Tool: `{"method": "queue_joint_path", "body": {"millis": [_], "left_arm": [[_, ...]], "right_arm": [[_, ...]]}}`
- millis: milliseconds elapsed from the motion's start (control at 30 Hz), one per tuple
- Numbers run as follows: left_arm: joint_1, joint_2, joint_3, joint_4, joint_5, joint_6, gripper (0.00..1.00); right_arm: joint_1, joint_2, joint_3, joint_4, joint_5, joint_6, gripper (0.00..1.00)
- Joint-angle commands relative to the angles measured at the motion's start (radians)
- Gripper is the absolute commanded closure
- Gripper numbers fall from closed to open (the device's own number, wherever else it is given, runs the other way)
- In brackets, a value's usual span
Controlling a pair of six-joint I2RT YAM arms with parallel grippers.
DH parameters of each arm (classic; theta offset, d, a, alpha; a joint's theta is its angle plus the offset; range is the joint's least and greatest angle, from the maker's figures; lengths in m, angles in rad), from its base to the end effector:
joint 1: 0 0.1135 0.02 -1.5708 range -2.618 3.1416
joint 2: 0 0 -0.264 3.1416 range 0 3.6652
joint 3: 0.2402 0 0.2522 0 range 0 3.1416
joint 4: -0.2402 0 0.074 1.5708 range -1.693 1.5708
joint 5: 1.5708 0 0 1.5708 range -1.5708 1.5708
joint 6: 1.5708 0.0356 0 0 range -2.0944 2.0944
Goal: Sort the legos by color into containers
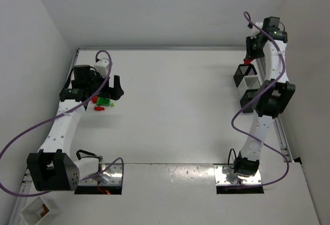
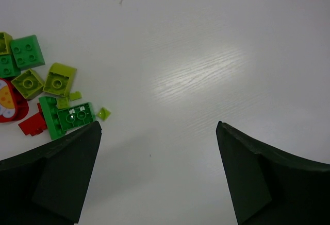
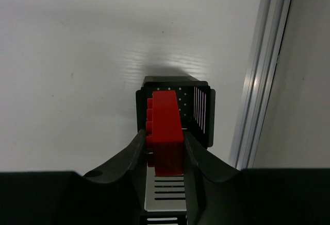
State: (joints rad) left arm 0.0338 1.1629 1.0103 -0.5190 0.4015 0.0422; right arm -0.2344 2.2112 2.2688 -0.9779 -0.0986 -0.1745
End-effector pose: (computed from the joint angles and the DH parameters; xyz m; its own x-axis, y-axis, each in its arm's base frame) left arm 0.2504 -0.0055 0.3115 -0.6097 0.0182 -0.7924 0.3007 0.9303 -0.2099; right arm 0.4727 -0.1093 0.3121 -0.7923 0.0116 -0.6100 0.0362 0.9990 -0.0280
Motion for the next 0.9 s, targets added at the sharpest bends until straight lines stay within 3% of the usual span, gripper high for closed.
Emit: {"method": "queue_joint_path", "body": {"millis": [0,333,433,467,500,633,733,867], "left_arm": [[0.012,-0.002,-0.001,0.025,0.011,0.024,0.0],[0.041,0.018,-0.01,0.025,-0.035,0.035,0.0],[0.055,0.027,-0.01,0.025,-0.035,0.025,0.0],[0.067,0.04,-0.001,0.025,-0.035,0.025,0.0],[0.08,0.04,-0.001,0.025,-0.035,0.012,0.0],[0.124,0.058,-0.001,0.016,-0.01,0.002,0.0],[0.138,0.058,-0.001,0.016,0.0,-0.008,0.0],[0.184,0.031,-0.012,0.016,0.026,0.018,0.0]], "right_arm": [[-0.006,-0.021,0.012,-0.001,0.059,-0.026,1.0],[-0.006,0.041,0.003,0.008,0.114,-0.016,1.0],[-0.006,0.05,0.003,0.019,0.125,-0.016,0.92],[-0.006,0.05,0.003,0.019,0.125,-0.007,0.89],[-0.006,0.05,0.003,0.019,0.125,-0.006,0.77],[-0.006,0.059,0.003,0.028,0.143,-0.006,0.47],[-0.006,0.059,0.003,0.028,0.132,0.003,0.35],[-0.006,-0.01,0.003,0.004,0.006,0.013,0.32]]}}
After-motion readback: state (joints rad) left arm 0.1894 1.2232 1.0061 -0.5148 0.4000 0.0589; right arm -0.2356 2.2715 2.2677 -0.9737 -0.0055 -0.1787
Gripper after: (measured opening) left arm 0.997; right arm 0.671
